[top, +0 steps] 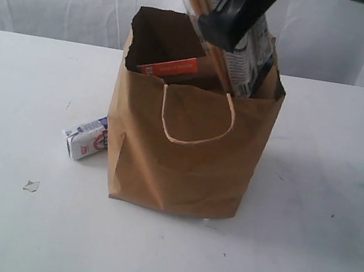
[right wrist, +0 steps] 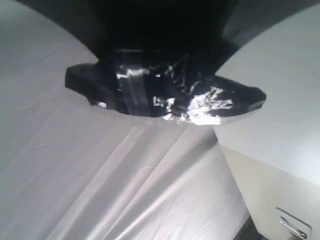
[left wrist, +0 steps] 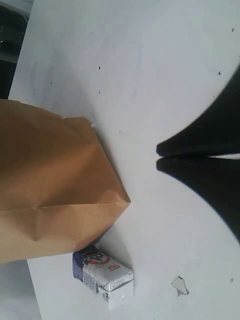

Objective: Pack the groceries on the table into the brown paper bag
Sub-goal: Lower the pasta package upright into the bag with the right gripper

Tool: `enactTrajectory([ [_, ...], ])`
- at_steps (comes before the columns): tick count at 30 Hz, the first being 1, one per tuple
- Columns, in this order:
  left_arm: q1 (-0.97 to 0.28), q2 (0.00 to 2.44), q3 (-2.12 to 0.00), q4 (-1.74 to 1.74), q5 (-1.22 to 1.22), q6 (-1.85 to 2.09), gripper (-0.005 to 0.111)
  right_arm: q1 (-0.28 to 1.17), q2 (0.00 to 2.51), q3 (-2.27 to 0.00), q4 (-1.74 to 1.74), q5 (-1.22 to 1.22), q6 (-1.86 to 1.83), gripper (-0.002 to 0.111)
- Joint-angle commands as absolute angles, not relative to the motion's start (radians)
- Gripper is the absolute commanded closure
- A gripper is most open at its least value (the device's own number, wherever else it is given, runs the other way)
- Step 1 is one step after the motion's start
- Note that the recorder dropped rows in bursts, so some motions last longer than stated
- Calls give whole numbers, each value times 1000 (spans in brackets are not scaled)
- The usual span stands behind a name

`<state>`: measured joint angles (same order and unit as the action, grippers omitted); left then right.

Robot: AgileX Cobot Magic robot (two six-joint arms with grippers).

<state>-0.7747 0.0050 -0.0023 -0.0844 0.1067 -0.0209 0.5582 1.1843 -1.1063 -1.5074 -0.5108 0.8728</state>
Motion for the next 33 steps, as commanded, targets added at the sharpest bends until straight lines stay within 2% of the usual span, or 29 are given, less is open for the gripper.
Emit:
enactTrajectory([
  [1,-780,0,0,-89,106,-21,107,562,1184,-1127,-1547,-548,908,108],
  [9,-780,0,0,-89,106,-21,107,544,1203,-1127,-1536,-581,932,108],
  [23,-780,0,0,-89,106,-21,107,362,1224,-1127,-1385,-719,970,108],
  [33,-780,0,0,-89,106,-21,107,273,1333,-1127,-1295,-909,998,108],
])
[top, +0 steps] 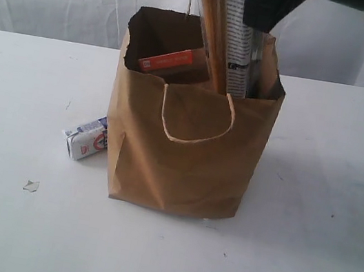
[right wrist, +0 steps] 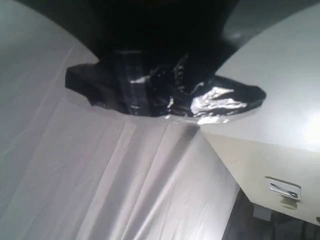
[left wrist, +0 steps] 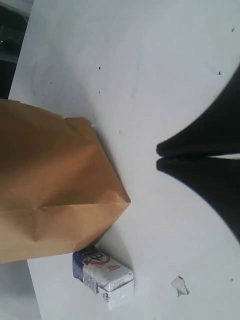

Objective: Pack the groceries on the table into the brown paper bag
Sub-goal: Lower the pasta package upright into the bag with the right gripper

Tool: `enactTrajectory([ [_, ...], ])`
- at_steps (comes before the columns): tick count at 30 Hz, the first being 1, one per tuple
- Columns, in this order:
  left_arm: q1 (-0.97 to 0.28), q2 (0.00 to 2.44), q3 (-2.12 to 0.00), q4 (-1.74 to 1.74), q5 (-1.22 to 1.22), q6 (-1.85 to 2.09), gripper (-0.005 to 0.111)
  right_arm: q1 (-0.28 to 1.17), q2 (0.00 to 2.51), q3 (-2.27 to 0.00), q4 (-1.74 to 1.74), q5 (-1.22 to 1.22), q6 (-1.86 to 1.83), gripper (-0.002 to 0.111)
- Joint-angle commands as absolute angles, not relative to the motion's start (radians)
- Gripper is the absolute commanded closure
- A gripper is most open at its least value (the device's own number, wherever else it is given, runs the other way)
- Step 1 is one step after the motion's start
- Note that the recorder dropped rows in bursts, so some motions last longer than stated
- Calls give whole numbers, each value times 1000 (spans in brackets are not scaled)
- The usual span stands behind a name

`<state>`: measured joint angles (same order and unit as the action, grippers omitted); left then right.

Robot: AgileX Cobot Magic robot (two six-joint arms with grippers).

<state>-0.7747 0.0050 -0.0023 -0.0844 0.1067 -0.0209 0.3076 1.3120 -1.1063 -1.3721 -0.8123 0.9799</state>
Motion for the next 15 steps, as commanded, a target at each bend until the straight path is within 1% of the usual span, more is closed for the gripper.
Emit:
enactTrajectory([
  [1,-780,0,0,-89,106,-21,107,266,1343,-1127,-1295,-924,998,108],
  [8,-780,0,0,-89,106,-21,107,199,1359,-1090,-1297,-926,983,108],
  [15,-780,0,0,-89,106,-21,107,188,1359,-1056,-1292,-930,983,108],
])
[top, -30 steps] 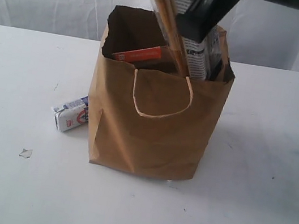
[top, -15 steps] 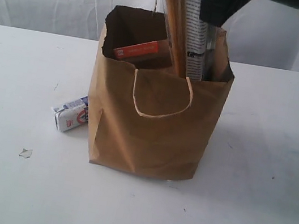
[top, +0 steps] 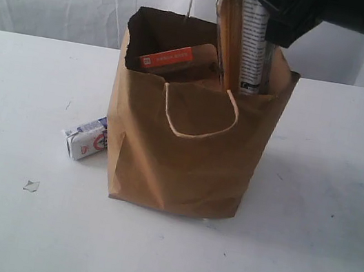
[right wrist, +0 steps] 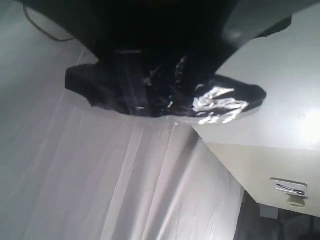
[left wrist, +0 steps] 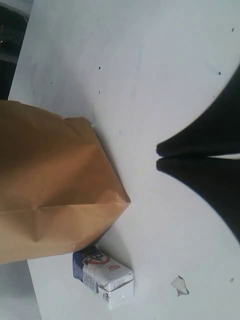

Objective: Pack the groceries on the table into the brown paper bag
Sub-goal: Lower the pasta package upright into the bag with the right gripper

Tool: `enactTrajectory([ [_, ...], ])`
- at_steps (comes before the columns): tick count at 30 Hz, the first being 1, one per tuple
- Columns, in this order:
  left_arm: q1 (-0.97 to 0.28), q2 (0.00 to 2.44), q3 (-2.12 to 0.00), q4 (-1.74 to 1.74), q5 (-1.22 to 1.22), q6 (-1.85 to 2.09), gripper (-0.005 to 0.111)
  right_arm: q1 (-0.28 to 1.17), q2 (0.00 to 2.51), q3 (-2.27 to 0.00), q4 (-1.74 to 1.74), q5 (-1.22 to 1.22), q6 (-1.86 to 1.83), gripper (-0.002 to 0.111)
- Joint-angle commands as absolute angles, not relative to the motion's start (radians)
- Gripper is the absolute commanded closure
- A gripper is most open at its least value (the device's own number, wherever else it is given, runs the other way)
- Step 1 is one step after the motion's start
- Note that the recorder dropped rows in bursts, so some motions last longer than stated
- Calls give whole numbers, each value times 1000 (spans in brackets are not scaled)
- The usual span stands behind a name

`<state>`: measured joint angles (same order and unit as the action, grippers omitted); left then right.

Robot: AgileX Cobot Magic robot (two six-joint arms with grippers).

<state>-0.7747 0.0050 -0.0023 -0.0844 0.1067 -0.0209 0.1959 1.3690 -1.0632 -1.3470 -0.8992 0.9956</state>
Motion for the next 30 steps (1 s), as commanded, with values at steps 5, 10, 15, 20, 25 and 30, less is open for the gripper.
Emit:
enactTrajectory([
  [5,-780,0,0,-89,106,-21,107,188,1411,-1042,-1282,-990,983,108],
  [10,-780,0,0,-89,106,-21,107,188,1439,-1015,-1272,-1018,993,108],
  [15,-780,0,0,-89,106,-21,107,188,1439,-1010,-1282,-1039,1003,108],
  [20,-780,0,0,-89,106,-21,107,188,1416,-1008,-1289,-1055,1012,87],
  [25,-780,0,0,-89,106,-21,107,188,1374,-996,-1313,-1055,1040,63],
  [30,-780,0,0,-89,106,-21,107,188,1340,-976,-1319,-1059,1053,63],
])
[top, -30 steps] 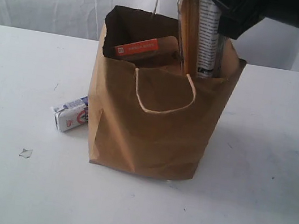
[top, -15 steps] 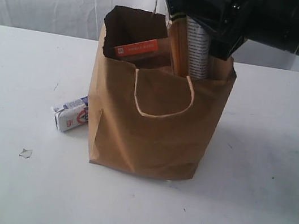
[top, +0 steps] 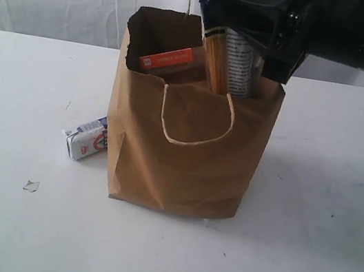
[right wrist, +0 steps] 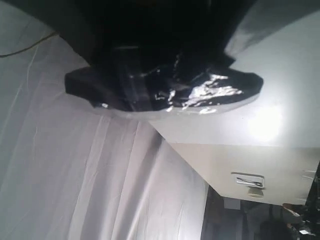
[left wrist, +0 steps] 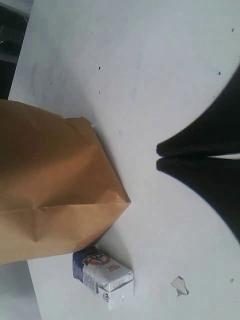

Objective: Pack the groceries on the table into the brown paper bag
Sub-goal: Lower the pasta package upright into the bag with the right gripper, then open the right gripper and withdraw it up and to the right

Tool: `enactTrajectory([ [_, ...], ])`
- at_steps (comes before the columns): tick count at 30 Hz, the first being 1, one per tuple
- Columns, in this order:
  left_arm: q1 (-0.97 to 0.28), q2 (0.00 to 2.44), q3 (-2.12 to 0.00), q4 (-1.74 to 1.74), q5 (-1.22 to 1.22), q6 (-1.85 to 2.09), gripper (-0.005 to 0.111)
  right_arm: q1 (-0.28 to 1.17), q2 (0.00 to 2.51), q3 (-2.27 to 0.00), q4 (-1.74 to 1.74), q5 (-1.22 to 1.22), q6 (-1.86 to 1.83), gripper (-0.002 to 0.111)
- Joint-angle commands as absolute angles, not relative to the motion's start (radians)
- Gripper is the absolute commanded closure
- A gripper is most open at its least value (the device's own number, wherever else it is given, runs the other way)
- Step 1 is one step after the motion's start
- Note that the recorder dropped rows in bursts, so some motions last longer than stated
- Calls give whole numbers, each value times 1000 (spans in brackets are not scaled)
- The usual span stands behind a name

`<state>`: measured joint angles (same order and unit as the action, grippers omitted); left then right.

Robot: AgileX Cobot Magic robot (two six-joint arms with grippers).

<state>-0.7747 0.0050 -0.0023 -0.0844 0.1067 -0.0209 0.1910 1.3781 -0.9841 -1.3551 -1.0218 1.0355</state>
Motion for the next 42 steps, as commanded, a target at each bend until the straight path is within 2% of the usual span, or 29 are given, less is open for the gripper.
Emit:
enactTrajectory([
  [1,-780,0,0,-89,106,-21,107,188,1335,-976,-1319,-1056,1055,63],
  [17,-780,0,0,-89,106,-21,107,188,1208,-946,-1333,-968,1062,63],
  [32,-780,0,0,-89,106,-21,107,188,1214,-930,-1335,-883,1062,63],
  [37,-780,0,0,-89,106,-21,107,188,1272,-930,-1326,-881,1062,53],
  [42,-780,0,0,-89,106,-21,107,188,1305,-930,-1311,-881,1062,48],
])
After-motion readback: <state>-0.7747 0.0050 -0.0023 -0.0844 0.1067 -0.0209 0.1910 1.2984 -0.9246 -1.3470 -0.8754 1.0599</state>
